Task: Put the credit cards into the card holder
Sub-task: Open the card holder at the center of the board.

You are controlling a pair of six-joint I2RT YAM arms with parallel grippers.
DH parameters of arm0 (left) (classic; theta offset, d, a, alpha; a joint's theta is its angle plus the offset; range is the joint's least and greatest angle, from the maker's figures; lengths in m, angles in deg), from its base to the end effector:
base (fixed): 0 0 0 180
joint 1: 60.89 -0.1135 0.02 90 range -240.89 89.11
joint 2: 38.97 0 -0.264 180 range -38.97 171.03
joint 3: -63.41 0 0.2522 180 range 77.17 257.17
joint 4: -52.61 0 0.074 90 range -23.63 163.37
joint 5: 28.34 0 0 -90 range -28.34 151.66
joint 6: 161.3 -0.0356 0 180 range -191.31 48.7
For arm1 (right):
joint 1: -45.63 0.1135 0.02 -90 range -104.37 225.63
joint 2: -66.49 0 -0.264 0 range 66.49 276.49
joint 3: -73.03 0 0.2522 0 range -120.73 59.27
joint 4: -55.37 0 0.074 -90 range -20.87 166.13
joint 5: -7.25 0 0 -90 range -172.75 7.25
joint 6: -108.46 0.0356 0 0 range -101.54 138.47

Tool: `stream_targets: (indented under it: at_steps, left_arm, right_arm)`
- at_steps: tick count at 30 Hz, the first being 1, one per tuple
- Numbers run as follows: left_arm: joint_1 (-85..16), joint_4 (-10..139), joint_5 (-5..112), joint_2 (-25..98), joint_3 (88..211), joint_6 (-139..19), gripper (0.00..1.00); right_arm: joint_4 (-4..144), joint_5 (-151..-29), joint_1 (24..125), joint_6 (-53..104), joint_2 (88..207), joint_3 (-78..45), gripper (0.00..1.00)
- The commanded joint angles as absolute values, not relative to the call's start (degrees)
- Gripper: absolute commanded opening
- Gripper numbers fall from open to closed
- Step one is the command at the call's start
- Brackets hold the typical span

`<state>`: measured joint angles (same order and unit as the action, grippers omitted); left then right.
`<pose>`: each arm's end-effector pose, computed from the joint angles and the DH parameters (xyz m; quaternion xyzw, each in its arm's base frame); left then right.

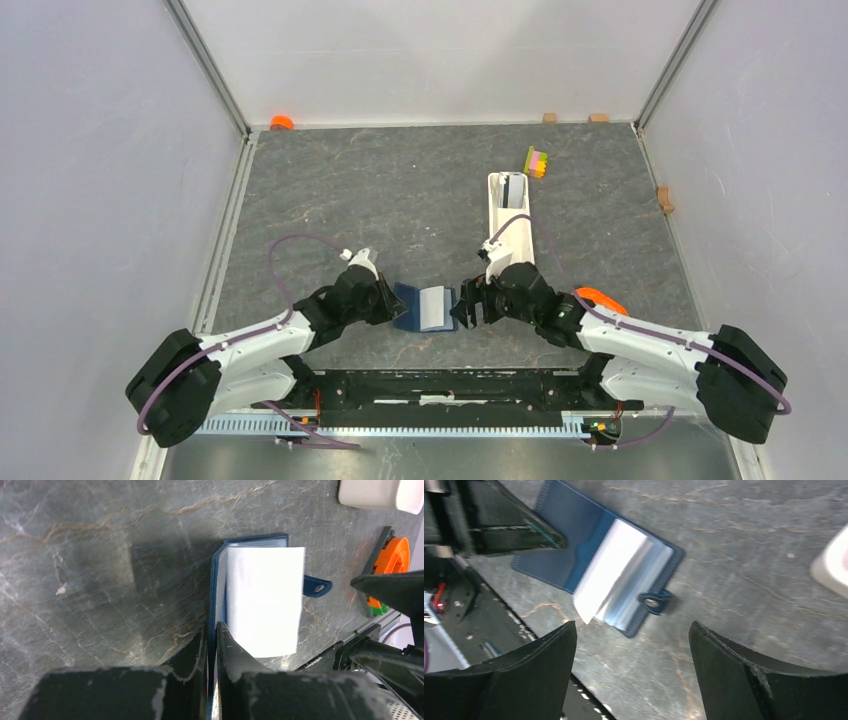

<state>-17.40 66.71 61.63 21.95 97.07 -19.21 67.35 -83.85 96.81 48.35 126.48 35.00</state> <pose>0.1437 -0.1364 0.1563 -0.0682 0.9087 -0.3052 0.2765 0.1329 0.1662 0.1866 -0.1675 0.8666 0.3118 0.3516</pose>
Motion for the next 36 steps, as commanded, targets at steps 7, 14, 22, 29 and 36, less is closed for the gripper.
stream_targets:
  at_steps: [7, 14, 22, 29, 36]
  left_arm:
    - [-16.24, 58.85, 63.51, 14.86, 90.46, -12.16, 0.02]
    - [-16.24, 59.78, 62.19, 12.33, 89.66, -12.85, 0.02]
    - [-16.24, 59.87, 62.91, 14.57, 87.78, -13.43, 0.02]
    - [-16.25, 59.86, 63.51, 14.53, 87.24, -13.65, 0.02]
    - [-16.28, 59.95, 64.34, 15.58, 86.71, -13.65, 0.02]
  right_arm:
    - [56.52, -73.98, 107.40, 62.05, 133.84, 33.72, 0.81]
    - [58.48, -69.44, 111.29, 64.80, 138.06, 31.57, 0.70]
    - [67.06, -60.56, 110.04, 61.64, 137.41, 26.56, 0.75]
    - [72.38, -59.25, 107.82, 59.13, 143.83, 20.76, 0.68]
    - [73.70, -58.85, 107.77, 60.53, 143.09, 23.99, 0.60]
